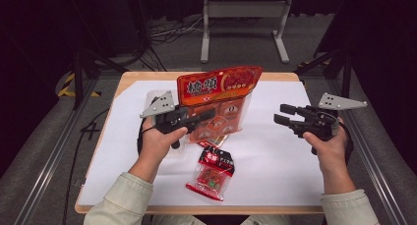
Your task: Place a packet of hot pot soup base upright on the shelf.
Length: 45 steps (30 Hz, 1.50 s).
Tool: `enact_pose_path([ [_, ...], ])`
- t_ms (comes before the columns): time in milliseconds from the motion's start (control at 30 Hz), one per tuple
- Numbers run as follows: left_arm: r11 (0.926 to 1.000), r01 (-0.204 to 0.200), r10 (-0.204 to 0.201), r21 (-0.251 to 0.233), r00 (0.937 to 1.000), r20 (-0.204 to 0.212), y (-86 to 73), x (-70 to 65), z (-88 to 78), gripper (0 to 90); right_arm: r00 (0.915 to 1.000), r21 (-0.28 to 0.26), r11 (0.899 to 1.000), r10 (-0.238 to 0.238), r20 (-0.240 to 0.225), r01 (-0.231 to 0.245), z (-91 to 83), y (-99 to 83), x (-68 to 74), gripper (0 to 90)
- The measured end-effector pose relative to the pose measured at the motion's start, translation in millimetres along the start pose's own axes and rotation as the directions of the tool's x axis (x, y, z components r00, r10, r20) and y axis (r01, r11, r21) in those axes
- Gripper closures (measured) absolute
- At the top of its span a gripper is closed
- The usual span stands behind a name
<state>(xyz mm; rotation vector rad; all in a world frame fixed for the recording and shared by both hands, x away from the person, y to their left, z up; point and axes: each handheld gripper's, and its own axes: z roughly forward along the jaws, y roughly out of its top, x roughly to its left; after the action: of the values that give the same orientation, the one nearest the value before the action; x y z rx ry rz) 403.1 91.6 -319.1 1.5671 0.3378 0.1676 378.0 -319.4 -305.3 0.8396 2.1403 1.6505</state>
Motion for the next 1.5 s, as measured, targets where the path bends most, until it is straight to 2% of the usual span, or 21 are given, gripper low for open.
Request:
enact_pose_path([
  [333,0.9998,0.017,-0.017,-0.006,0.9989,-0.043,7.5,16.7,1.2,71.3,0.9994,0.079,0.997,0.018,0.03,-0.021,2.2,-9.2,-4.9,47.9],
  [467,0.9998,0.019,-0.019,-0.007,0.9975,-0.069,11.5,25.1,-2.1,71.2,0.9991,0.094,0.995,0.026,0.034,-0.029,0.9,-12.7,-7.2,48.1],
  [633,0.9996,0.021,-0.023,-0.021,0.9953,-0.094,15.8,36.3,-9.3,71.3,0.9984,0.099,0.994,0.037,0.042,-0.041,-2.1,-17.1,-8.7,47.7],
  [767,0.9997,0.009,-0.012,-0.023,0.9932,-0.116,18.5,42.3,-12.9,71.3,0.9985,0.084,0.995,0.053,-0.012,-0.052,-2.3,-23.0,-10.4,47.5],
  [1000,0.9997,0.004,-0.008,-0.024,0.9893,-0.145,18.9,55.5,-21.4,71.3,0.9976,0.087,0.994,0.063,-0.029,-0.06,-4.3,-29.0,-11.1,47.5],
  [1100,0.9995,-0.001,-0.004,-0.031,0.9868,-0.162,20.1,66.4,-28.5,71.2,0.9975,0.096,0.993,0.069,-0.012,-0.068,-10.3,-35.1,-9.6,47.7],
  [1267,0.9994,-0.018,0.012,-0.031,0.9825,-0.186,21.2,76.5,-36.9,71.2,0.996,0.091,0.992,0.087,0.02,-0.088,-21.5,-41.2,-10.0,47.8],
  [1500,0.9988,-0.018,0.009,-0.044,0.9773,-0.212,20.9,88.7,-46.2,71.2,0.9949,0.099,0.99,0.095,0.035,-0.098,-26.3,-45.9,-8.1,48.4],
])
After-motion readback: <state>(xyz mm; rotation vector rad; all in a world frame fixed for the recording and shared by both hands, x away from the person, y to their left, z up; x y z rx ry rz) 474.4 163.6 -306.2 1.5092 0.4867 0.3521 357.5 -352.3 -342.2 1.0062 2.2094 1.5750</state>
